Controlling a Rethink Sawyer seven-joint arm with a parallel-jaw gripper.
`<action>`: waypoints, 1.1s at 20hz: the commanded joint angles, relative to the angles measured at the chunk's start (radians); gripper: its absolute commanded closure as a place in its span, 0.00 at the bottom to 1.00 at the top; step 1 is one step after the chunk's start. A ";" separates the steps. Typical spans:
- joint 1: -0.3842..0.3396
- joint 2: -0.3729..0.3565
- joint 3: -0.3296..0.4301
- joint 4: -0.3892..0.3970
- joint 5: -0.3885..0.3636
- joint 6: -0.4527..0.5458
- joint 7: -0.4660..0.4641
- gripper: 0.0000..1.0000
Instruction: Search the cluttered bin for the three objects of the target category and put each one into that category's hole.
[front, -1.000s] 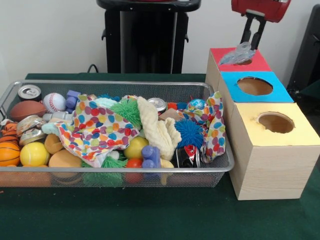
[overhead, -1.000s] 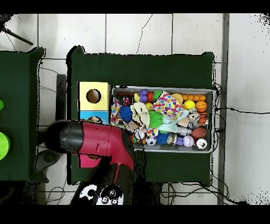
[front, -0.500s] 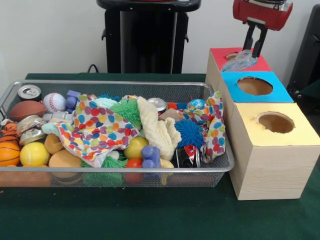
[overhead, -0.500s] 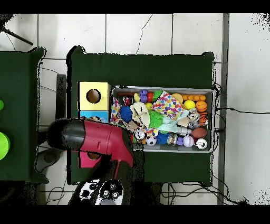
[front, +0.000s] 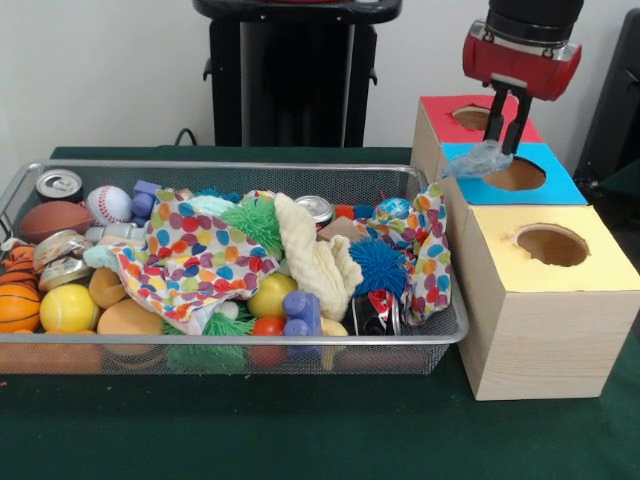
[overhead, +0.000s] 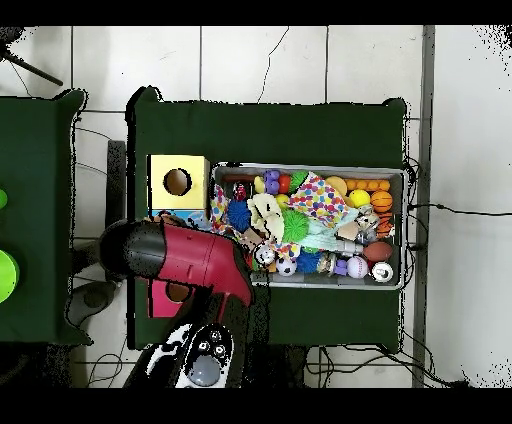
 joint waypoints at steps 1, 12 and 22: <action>0.028 0.053 0.054 0.039 0.080 -0.016 0.313 1.00; 0.099 0.048 0.033 0.045 0.173 0.030 0.375 1.00; 0.018 0.072 0.087 0.099 0.175 -0.098 0.235 1.00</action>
